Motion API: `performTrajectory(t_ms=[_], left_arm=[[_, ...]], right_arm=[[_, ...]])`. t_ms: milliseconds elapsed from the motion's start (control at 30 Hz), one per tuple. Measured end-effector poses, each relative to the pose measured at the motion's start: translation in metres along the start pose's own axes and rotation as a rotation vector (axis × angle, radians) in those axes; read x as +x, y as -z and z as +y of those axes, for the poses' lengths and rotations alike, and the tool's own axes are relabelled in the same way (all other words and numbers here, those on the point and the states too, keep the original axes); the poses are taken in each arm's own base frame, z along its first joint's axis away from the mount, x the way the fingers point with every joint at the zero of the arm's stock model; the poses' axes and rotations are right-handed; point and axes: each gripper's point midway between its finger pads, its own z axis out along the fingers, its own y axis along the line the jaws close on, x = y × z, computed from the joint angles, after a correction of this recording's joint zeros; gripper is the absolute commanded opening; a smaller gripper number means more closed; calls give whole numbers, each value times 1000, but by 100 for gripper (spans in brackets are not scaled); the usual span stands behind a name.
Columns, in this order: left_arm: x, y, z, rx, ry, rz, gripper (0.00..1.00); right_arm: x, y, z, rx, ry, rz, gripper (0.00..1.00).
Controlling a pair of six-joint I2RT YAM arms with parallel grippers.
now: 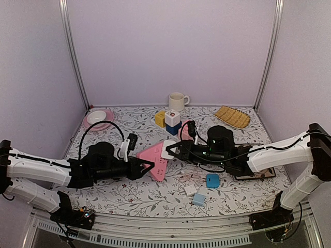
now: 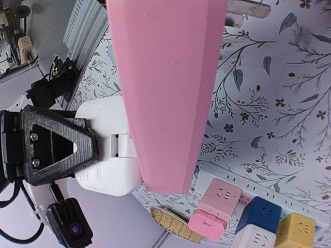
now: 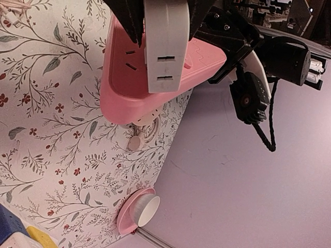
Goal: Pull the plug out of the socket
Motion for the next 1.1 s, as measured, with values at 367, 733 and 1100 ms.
performTrajectory(t_ms=[367, 733, 1100], left_arm=[[-3, 0, 2, -24, 4, -25, 0], [-12, 2, 1, 58, 78, -37, 0], [-14, 7, -3, 134, 91, -40, 0]], right_arm=[[0, 1, -1, -13, -14, 0, 4], [-3, 3, 10, -80, 63, 9, 3], [-1, 5, 21, -142, 136, 39, 4]])
